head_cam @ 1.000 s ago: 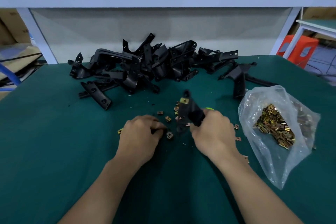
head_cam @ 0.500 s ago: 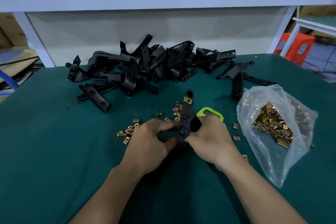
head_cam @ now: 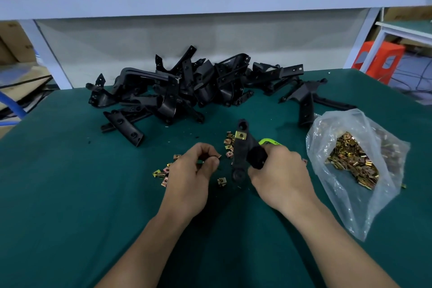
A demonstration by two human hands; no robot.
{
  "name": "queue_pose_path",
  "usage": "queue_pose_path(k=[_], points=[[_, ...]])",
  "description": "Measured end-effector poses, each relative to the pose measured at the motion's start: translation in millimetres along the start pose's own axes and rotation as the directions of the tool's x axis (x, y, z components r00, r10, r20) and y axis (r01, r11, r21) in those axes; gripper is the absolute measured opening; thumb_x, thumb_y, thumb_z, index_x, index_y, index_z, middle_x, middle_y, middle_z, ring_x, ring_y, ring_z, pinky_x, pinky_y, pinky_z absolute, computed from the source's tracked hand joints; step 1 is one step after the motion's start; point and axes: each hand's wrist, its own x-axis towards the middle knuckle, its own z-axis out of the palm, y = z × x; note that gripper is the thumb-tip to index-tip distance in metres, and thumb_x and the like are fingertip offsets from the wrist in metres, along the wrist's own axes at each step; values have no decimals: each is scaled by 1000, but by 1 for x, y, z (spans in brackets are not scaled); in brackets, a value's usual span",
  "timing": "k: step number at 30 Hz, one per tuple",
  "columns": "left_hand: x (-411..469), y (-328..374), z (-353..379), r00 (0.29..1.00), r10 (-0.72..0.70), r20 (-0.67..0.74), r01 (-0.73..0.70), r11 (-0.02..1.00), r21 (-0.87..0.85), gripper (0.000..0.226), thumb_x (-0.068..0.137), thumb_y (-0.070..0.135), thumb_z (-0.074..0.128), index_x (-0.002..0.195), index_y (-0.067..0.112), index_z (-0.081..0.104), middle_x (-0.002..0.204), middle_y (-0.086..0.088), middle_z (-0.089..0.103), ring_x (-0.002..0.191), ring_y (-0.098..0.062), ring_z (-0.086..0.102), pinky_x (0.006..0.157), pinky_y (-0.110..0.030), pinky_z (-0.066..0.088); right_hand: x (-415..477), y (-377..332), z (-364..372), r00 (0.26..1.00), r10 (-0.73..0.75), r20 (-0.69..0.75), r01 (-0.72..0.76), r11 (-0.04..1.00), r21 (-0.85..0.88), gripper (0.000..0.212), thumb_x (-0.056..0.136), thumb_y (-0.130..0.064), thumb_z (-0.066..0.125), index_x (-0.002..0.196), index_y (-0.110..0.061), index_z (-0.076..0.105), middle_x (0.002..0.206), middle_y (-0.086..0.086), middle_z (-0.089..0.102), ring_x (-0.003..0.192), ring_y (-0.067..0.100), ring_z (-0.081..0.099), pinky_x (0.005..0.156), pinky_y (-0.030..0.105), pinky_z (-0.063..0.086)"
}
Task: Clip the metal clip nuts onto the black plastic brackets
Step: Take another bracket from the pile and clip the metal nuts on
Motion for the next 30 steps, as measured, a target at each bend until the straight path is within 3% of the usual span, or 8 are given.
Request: queue_pose_path(k=[3,8,15,20,24,30], points=[[1,0,1,999,29,16,-30,999,40,25,100,12,62,84,31,61,75,20,63,61,0,49,58,-11,39,1,2,3,1000,-25,-2,24,996,-83,19,82,-27,70,83,-28,52,77,-3,56,75,33,49,70,36,39],[2,-2,2,999,29,21,-30,998,58,27,99,10,62,81,31,60,67,21,59,58,-1,46,56,-12,37,3,4,5,1000,-25,-17,23,995,-99,18,82,-28,70,87,-27,53,75,-4,51,73,32,46,70,36,37],[6,-3,0,994,-85,-61,80,993,-87,23,84,13,83,79,36,79,78,18,76,73,1,70,65,-8,49,7,11,8,999,-20,-45,14,993,-120,20,81,-29,70,85,-28,50,66,-10,43,71,31,43,68,35,36],[6,-3,-5,992,-116,-47,105,974,-200,31,78,12,87,81,43,82,81,12,79,81,-8,75,72,-19,58,8,13,10,1000,-15,-24,12,992,-124,21,81,-30,71,87,-29,51,71,-6,47,73,32,45,69,36,36],[5,0,-3,994,-107,-14,101,969,-225,32,87,9,80,85,41,83,87,15,79,87,2,73,74,-7,51,7,12,11,999,-27,-22,24,989,-148,19,82,-31,71,90,-29,54,74,-5,51,74,32,46,70,36,37],[6,-3,0,992,-129,-16,122,967,-225,25,88,5,77,83,29,83,82,11,79,80,3,72,72,-6,50,4,7,10,999,-40,3,40,984,-172,20,83,-33,71,87,-29,52,88,2,67,85,36,63,70,36,43]])
